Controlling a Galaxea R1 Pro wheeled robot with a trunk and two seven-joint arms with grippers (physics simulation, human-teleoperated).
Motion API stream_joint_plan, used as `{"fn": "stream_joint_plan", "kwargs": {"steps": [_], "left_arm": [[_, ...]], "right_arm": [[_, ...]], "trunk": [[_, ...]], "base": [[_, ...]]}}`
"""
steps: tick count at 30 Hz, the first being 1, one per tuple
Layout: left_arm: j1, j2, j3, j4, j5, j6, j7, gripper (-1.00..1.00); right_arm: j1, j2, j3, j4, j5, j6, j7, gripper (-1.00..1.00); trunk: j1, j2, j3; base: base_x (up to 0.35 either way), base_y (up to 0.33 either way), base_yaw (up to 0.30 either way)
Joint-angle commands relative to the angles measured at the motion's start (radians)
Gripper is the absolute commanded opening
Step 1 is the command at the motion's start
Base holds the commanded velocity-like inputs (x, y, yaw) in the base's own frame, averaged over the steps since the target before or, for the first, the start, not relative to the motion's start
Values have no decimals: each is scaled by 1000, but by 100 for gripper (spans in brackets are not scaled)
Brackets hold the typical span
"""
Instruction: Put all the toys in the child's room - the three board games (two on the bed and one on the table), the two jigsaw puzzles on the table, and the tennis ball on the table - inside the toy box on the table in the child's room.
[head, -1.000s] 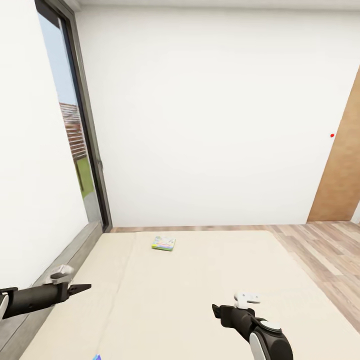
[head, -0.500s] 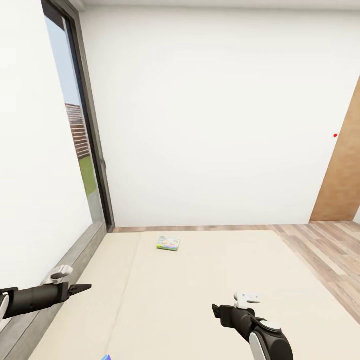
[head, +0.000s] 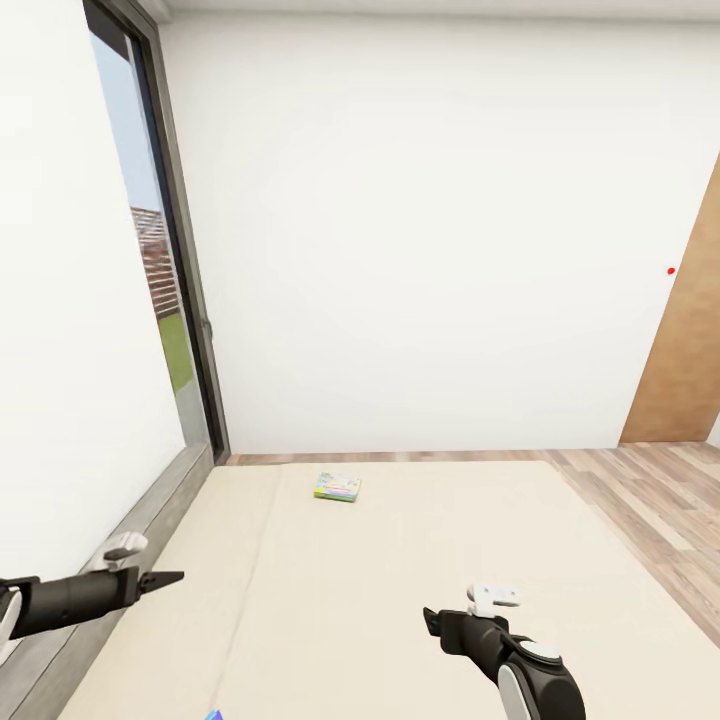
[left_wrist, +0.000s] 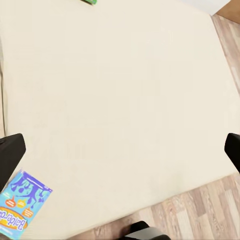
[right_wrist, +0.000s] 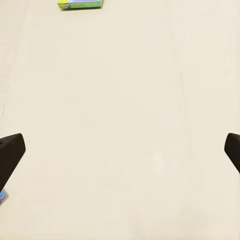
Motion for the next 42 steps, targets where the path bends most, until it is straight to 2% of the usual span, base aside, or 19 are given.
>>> {"fn": "stream_joint_plan", "kwargs": {"steps": [1, 9, 13, 18, 19, 22, 24, 31, 38, 39, 42], "left_arm": [[-1, 0, 0, 3, -1, 7, -3, 100], [-6, -3, -1, 61, -2, -10, 26, 100], [-12, -10, -2, 108, -4, -19, 66, 100], [-16, -32, -15, 164, -6, -43, 181, 100], [-16, -32, -15, 164, -6, -43, 181, 100], [-17, -50, -23, 177, -7, -52, 248, 100], [-18, -69, -29, 187, -7, -65, 314, 100], [-18, -95, -34, 196, -3, -117, 421, 100], [-18, -110, -38, 206, -4, -136, 449, 100], [-18, -112, -39, 210, -4, -138, 451, 100], [-18, -113, -42, 214, -5, -139, 454, 100]], "right_arm": [[0, 0, -1, -1, -7, 4, -3, 100], [0, 1, 0, -3, -7, 4, -3, 100], [0, 1, 0, -6, -7, 4, -2, 100], [0, 1, 0, -9, -7, 6, 0, 100], [0, 1, 0, -9, -7, 6, 0, 100], [0, 1, 0, -11, -10, 8, 1, 100], [0, 1, 0, -18, -21, 10, 1, 100], [0, 1, 3, -33, -79, 18, 3, 100], [-1, -3, 5, -36, -162, 34, 26, 100], [-2, -6, 5, -36, -188, 44, 47, 100], [-3, -12, 1, -37, -228, 58, 94, 100]], "trunk": [[0, -1, 0], [0, -1, 0], [0, -1, 0], [0, -1, -1], [0, -1, -1], [0, -1, -1], [0, -1, -3], [0, -1, -12], [0, -1, -23], [0, -1, -24], [0, -1, -29]], "base": [[0, 0, 0], [0, 0, 0], [0, 0, 0], [0, 0, 0], [0, 0, 0], [0, 0, 0], [0, 0, 0], [0, 0, 0], [0, 0, 0], [0, 0, 0], [0, 0, 0]]}}
